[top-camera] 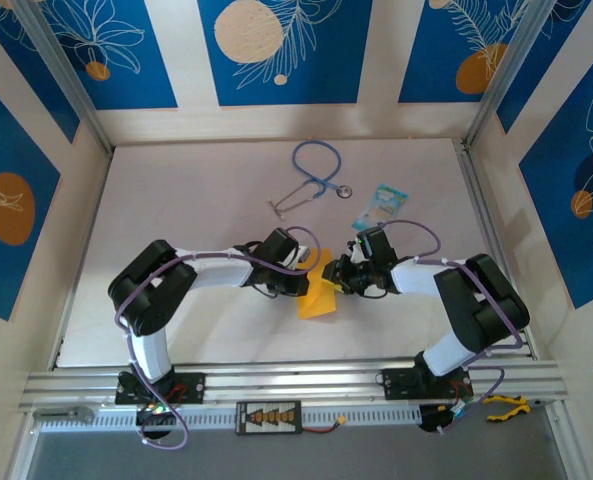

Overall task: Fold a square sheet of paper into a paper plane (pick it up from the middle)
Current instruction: Turn over the paper at the center of the table.

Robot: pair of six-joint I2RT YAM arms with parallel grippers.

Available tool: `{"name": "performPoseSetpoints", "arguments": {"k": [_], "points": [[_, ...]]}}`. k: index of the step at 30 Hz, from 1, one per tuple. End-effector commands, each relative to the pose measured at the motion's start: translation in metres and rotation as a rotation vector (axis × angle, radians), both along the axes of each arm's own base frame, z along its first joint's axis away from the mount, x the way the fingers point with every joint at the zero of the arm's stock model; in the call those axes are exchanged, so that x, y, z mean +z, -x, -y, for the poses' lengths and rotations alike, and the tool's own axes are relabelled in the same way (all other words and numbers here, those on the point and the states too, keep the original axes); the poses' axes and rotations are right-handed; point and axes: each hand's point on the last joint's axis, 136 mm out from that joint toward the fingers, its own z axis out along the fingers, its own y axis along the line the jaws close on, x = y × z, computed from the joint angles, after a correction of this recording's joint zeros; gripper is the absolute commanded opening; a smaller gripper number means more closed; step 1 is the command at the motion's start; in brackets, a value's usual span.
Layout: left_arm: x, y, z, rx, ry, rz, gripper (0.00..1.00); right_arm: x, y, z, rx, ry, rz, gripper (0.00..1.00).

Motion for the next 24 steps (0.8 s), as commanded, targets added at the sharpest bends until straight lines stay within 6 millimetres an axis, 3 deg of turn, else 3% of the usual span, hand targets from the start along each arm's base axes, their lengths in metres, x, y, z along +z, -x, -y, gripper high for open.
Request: {"name": "performPoseSetpoints", "arguments": {"k": [1, 8, 14, 19, 24], "points": [[-0.018, 0.016, -0.021, 0.010, -0.080, -0.071, 0.00, -0.007, 0.005, 0.002, 0.016, -0.008, -0.009, 0.27], [-0.004, 0.013, -0.017, 0.016, -0.043, -0.040, 0.01, -0.003, 0.004, 0.002, 0.028, -0.030, 0.016, 0.13], [0.025, 0.004, -0.020, 0.061, 0.017, 0.058, 0.12, 0.014, 0.003, 0.002, 0.045, -0.028, 0.077, 0.07], [0.048, -0.006, -0.040, 0.134, -0.002, 0.182, 0.20, 0.035, 0.002, 0.010, 0.063, 0.025, 0.142, 0.06], [0.071, -0.015, -0.073, 0.247, -0.048, 0.319, 0.28, 0.057, 0.001, 0.032, 0.070, 0.205, 0.212, 0.06]]}}
